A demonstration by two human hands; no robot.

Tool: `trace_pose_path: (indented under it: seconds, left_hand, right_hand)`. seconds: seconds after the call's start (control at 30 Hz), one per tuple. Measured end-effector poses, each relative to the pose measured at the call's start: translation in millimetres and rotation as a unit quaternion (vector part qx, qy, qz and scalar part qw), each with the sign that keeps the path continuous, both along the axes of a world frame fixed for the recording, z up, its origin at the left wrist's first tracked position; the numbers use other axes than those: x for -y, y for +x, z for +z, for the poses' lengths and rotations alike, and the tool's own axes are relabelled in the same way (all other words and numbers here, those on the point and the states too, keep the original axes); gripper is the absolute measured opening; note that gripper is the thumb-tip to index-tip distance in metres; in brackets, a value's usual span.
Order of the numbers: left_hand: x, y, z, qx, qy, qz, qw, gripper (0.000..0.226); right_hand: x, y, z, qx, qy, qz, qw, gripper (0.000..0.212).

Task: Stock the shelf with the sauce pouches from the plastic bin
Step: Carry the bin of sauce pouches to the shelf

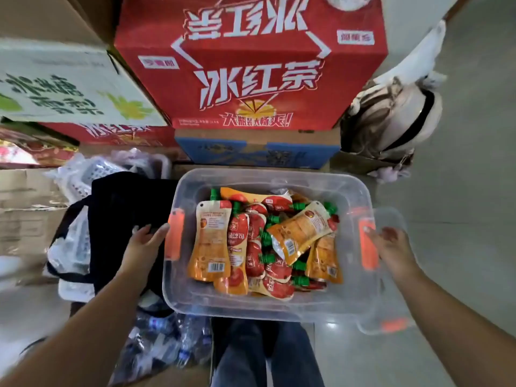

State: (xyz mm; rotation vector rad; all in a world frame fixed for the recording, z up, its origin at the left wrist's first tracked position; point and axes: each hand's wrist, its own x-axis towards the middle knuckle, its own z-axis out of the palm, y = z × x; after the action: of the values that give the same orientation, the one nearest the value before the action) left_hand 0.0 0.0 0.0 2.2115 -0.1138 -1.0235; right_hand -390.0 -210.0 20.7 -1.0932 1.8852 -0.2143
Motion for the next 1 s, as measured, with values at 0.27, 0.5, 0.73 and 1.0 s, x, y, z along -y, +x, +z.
trace_pose_path:
  seconds: [0.27, 0.5, 0.73, 1.0]
  left_hand:
    - [15, -10, -5, -0.115, -0.036, 0.068, 0.99, 0.021]
    - [27, -19, 13, -0.044, 0.009, 0.008, 0.999, 0.016]
    - [42, -23, 4, -0.022, 0.091, -0.024, 0.995, 0.05]
    - [30, -45, 48, 0.048, 0.192, -0.172, 0.965, 0.052]
  right_hand:
    - [-2, 10, -2, -0.01, 0.044, -0.04, 0.998, 0.043]
    - [3, 18, 11, -0.035, 0.039, -0.024, 0.998, 0.027]
    - [0, 28, 4, -0.022, 0.065, -0.023, 0.997, 0.032]
    - [-25, 2, 44, -0.072, 0.055, 0.008, 0.996, 0.038]
